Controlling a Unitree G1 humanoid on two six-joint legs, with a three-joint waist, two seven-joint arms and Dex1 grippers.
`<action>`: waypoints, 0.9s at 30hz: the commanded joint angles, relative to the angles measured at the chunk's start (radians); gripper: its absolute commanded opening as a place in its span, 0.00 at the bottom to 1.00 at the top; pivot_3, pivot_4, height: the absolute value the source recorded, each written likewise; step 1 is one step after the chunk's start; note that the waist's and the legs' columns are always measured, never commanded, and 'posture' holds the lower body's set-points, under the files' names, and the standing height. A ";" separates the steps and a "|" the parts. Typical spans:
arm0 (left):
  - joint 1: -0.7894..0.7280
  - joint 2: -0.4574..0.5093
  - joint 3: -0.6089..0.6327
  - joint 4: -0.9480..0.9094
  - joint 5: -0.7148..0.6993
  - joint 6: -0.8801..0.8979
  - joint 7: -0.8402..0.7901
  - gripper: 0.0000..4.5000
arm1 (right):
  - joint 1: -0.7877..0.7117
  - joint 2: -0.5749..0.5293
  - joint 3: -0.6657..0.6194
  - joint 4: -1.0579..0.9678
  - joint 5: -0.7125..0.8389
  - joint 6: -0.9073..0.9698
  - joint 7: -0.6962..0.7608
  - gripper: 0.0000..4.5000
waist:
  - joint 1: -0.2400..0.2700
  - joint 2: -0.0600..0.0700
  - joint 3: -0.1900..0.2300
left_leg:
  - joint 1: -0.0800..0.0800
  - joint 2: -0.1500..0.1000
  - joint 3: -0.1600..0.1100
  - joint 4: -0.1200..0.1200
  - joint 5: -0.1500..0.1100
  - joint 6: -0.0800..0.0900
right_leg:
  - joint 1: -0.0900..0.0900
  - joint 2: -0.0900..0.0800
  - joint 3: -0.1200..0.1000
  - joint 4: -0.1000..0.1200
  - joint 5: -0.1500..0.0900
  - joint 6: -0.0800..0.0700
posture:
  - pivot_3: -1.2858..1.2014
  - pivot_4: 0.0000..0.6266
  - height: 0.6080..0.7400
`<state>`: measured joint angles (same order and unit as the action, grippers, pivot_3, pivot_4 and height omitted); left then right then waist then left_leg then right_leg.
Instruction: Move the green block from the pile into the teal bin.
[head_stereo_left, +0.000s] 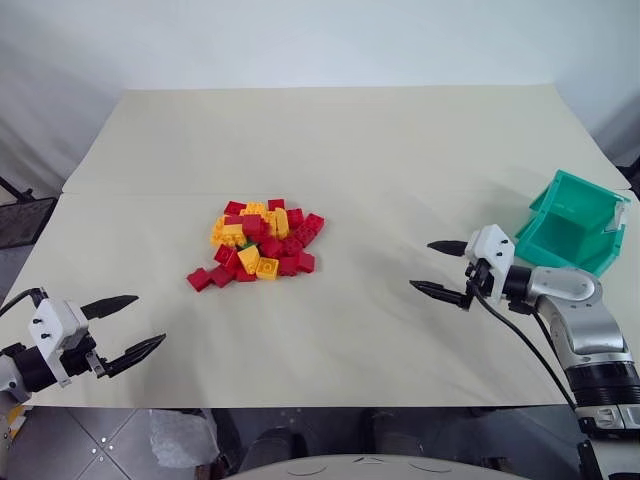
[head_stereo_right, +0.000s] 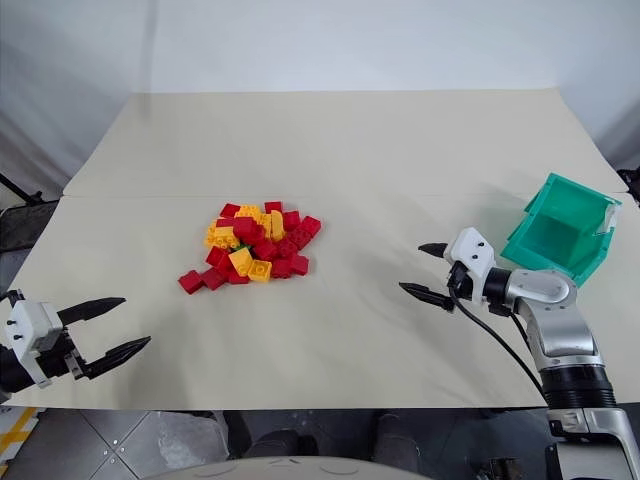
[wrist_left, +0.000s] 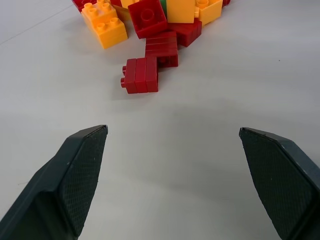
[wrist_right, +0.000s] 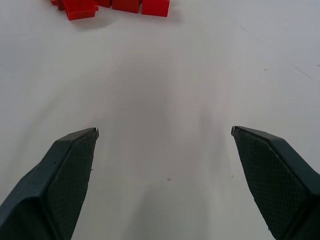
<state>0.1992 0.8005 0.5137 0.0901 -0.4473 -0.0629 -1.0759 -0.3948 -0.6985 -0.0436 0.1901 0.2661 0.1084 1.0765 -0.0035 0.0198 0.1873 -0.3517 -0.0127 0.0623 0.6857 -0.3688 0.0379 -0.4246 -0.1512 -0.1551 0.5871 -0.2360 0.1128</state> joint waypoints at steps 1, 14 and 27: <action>-0.002 -0.002 0.037 -0.051 -0.040 0.065 0.046 1.00 | -0.013 -0.007 -0.021 -0.008 0.014 -0.017 0.003 0.99 | 0.000 0.000 0.000 | 0.000 0.000 0.000 0.000 0.000 0.000 | 0.000 0.000 0.000 0.000 0.000 0.000 | 0.52 0.24 1.00; 0.004 -0.022 0.114 -0.117 -0.088 0.118 0.115 1.00 | -0.079 0.038 0.000 0.033 0.023 -0.010 0.014 0.99 | -0.002 0.000 0.000 | 0.000 0.000 0.000 0.001 0.000 0.000 | 0.000 0.000 0.000 0.001 0.000 0.000 | 0.52 0.24 1.00; 0.142 -0.076 0.295 -0.187 -0.152 0.143 0.122 0.80 | -0.149 0.138 0.043 -0.063 0.101 0.139 0.032 1.00 | 0.000 0.000 0.000 | 0.000 0.002 0.000 0.002 -0.001 -0.001 | 0.000 0.001 0.000 0.001 0.001 -0.002 | 0.52 0.24 1.00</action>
<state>0.3167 0.7317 0.7594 -0.0589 -0.5511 0.0685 -0.9524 -0.5312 -0.5621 0.0009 0.1574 0.3543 0.2472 1.1068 -0.0039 0.0194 0.1871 -0.3520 -0.0110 0.0625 0.6884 -0.3695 0.0368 -0.4247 -0.1501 -0.1549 0.5878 -0.2350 0.1111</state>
